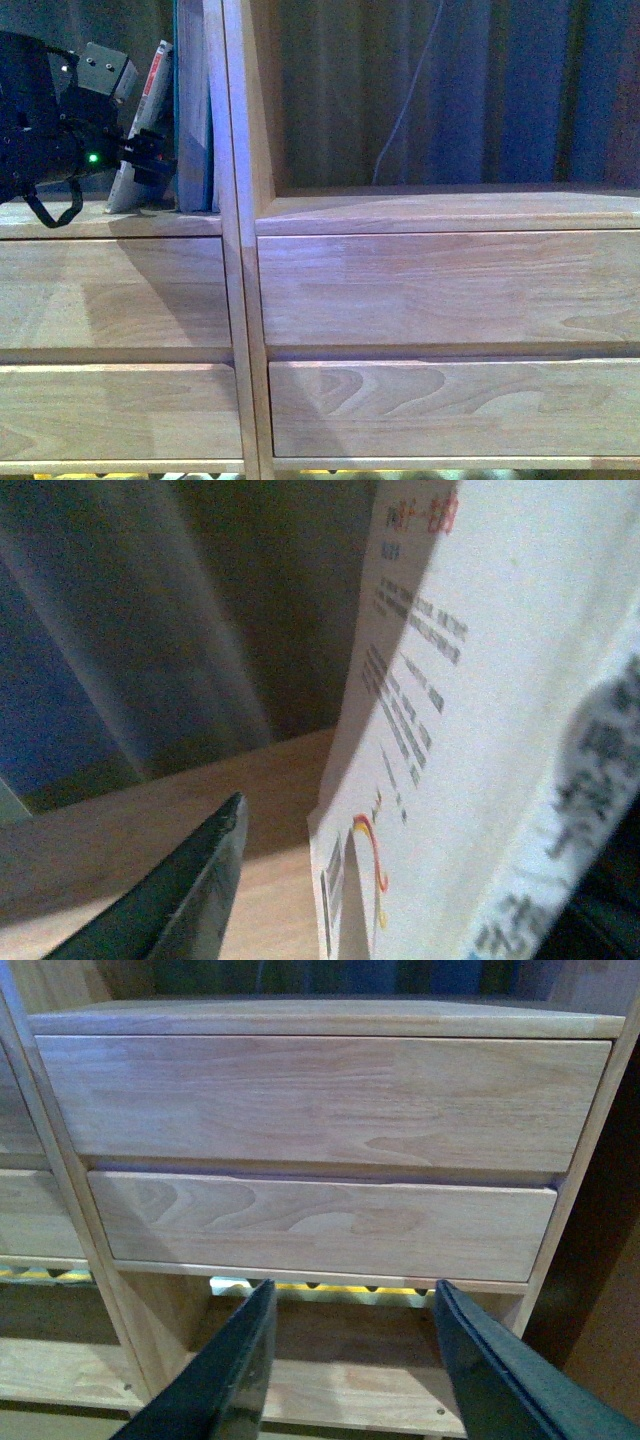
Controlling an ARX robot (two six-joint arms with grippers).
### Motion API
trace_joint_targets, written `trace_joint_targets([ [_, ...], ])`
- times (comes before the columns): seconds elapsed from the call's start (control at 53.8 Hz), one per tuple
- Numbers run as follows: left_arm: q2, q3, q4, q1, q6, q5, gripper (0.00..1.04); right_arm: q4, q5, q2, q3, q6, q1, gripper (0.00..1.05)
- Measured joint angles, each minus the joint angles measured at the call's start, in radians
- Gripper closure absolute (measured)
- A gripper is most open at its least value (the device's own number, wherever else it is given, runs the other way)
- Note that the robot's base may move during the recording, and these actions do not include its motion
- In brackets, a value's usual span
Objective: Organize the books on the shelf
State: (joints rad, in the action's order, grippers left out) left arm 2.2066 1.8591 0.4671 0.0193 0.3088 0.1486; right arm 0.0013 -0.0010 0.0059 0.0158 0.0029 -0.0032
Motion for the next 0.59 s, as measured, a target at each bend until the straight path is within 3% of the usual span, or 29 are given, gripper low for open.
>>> trace_joint_targets([
  [0.186,-0.116,-0.136,-0.010,0.000,-0.076,0.007,0.08,0.000,0.000,0.000,0.000,0.000,0.000,0.24],
  [0.316,-0.266,-0.296,-0.001,0.000,-0.132,0.034,0.07,0.000,0.000,0.000,0.000,0.000,0.000,0.06],
  [0.595,-0.699,-0.789,0.026,-0.065,-0.283,0.137,0.07,0.000,0.000,0.000,0.000,0.000,0.000,0.07],
])
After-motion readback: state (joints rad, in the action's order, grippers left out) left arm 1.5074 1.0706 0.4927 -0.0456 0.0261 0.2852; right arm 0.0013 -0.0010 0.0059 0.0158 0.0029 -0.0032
